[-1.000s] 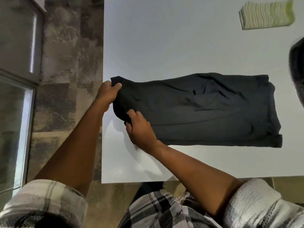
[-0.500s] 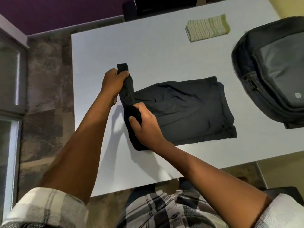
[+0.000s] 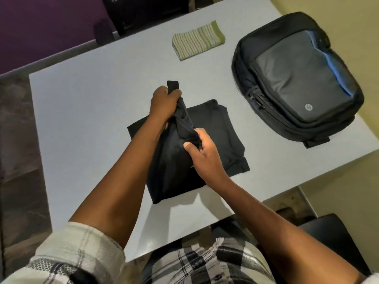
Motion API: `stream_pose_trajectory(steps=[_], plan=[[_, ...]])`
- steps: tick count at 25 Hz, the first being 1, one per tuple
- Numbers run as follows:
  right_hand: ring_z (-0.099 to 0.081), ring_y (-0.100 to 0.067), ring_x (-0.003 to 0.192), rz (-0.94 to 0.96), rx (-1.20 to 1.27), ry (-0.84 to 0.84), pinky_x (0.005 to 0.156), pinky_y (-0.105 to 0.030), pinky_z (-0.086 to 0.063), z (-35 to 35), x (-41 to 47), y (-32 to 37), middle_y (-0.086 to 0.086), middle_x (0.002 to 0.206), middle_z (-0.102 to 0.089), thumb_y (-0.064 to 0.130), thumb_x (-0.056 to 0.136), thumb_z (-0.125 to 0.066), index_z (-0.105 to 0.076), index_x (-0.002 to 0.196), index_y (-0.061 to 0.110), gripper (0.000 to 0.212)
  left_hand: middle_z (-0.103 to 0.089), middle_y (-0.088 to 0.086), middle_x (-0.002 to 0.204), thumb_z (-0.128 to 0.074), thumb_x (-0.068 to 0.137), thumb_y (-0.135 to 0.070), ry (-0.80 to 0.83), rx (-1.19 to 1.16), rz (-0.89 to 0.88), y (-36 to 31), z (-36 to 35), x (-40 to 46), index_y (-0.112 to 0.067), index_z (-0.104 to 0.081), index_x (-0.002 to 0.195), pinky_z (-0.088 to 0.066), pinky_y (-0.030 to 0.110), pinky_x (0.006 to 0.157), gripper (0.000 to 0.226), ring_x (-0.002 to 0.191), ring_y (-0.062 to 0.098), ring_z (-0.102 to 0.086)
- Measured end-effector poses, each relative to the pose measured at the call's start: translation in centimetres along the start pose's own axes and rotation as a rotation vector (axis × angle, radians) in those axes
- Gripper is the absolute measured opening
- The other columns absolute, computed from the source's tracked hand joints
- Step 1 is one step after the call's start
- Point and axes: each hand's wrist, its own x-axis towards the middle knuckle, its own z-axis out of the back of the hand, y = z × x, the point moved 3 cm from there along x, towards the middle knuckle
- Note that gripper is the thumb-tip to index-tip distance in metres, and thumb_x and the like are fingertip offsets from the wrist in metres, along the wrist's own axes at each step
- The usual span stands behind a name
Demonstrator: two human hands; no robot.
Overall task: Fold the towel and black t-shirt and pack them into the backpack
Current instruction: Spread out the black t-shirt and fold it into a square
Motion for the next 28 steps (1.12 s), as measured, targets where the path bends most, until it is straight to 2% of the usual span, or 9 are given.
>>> stream_pose_trajectory(steps=[3, 8, 12, 15, 18, 20, 22, 25, 28], plan=[[-0.067, -0.009, 0.092, -0.101, 0.002, -0.083, 0.084, -0.038, -0.059, 4.4, 1.0, -2.1, 0.006, 0.098, -0.069, 0.016, 0.097, -0.057, -0.059, 0.110, 0.019, 0.014, -0.047, -0.002, 0.074, -0.060, 0.090, -0.028, 0.059, 0.082, 0.005, -0.7, -5.8, 0.9, -0.017, -0.042, 0.072, -0.036, 0.032, 0.065, 0.028, 0.071, 0.017, -0.046], [-0.064, -0.010, 0.102, -0.228, -0.032, -0.182, 0.094, -0.043, -0.056, 9.2, 2.6, -6.4, 0.009, 0.107, -0.066, 0.025, 0.095, -0.057, -0.059, 0.113, 0.028, 0.018, -0.040, -0.004, 0.068, -0.059, 0.091, -0.026, 0.117, 0.166, 0.052, -0.2, -12.7, 2.1, -0.019, -0.034, 0.068, -0.030, 0.030, 0.057, 0.035, 0.062, 0.014, -0.039], [-0.061, -0.020, 0.106, -0.412, -0.306, -0.246, 0.093, -0.046, -0.055, 11.8, 3.2, -10.3, 0.005, 0.116, -0.060, 0.027, 0.095, -0.053, -0.050, 0.124, 0.026, 0.029, -0.057, 0.005, 0.069, -0.054, 0.095, -0.029, 0.182, 0.030, 0.139, 1.9, -15.7, 2.6, -0.018, -0.040, 0.063, -0.047, 0.032, 0.063, 0.036, 0.059, 0.016, -0.067], [-0.060, -0.022, 0.115, -0.467, -0.473, -0.441, 0.093, -0.038, -0.056, 13.7, 3.0, -11.3, -0.001, 0.129, -0.055, 0.019, 0.094, -0.056, -0.046, 0.134, 0.023, 0.041, -0.064, -0.005, 0.084, -0.050, 0.099, -0.038, 0.136, 0.017, 0.094, 3.3, -15.9, 2.0, -0.017, -0.052, 0.085, -0.052, 0.032, 0.072, 0.025, 0.073, 0.007, -0.069], [-0.056, -0.023, 0.123, -0.264, -0.563, -0.538, 0.099, -0.040, -0.054, 13.8, 4.0, -10.0, -0.002, 0.140, -0.049, 0.015, 0.094, -0.058, -0.043, 0.139, 0.022, 0.048, -0.061, -0.009, 0.107, -0.048, 0.100, -0.029, -0.056, 0.155, -0.165, 4.8, -13.6, 0.1, -0.018, -0.057, 0.116, -0.049, 0.033, 0.096, 0.021, 0.100, 0.008, -0.058], [-0.051, -0.021, 0.130, -0.078, -0.589, -0.434, 0.105, -0.039, -0.049, 12.0, 5.3, -8.6, -0.002, 0.144, -0.047, 0.015, 0.094, -0.057, -0.042, 0.142, 0.019, 0.050, -0.055, -0.003, 0.131, -0.049, 0.099, -0.028, -0.157, 0.399, -0.315, 7.1, -11.6, -1.5, -0.019, -0.053, 0.128, -0.032, 0.048, 0.117, 0.031, 0.125, 0.015, -0.050], [-0.039, -0.021, 0.142, 0.065, -0.668, -0.218, 0.116, -0.040, -0.037, 8.4, 6.9, -7.8, -0.005, 0.154, -0.041, 0.018, 0.094, -0.058, -0.040, 0.147, 0.016, 0.056, -0.036, 0.005, 0.157, -0.048, 0.100, -0.032, -0.169, 0.686, -0.316, 10.4, -9.7, -2.6, -0.021, -0.045, 0.143, -0.008, 0.057, 0.120, 0.044, 0.150, 0.026, -0.025], [-0.011, -0.024, 0.154, 0.095, -0.860, 0.097, 0.125, -0.044, -0.011, 3.5, 9.0, -9.7, -0.005, 0.167, -0.013, 0.029, 0.098, -0.055, -0.026, 0.156, 0.018, 0.066, -0.011, 0.006, 0.167, -0.042, 0.101, -0.046, -0.052, 0.891, -0.246, 14.3, -6.7, -2.7, -0.021, -0.025, 0.157, -0.003, 0.062, 0.120, 0.063, 0.155, 0.030, -0.002], [0.000, -0.025, 0.155, 0.084, -1.068, 0.159, 0.125, -0.050, -0.003, 4.0, 10.3, -13.7, -0.003, 0.169, 0.002, 0.040, 0.100, -0.049, -0.016, 0.160, 0.023, 0.070, -0.009, 0.007, 0.168, -0.035, 0.099, -0.059, -0.008, 1.043, -0.305, 16.6, -4.5, -1.7, -0.018, -0.016, 0.159, -0.006, 0.057, 0.123, 0.075, 0.155, 0.030, -0.005]])
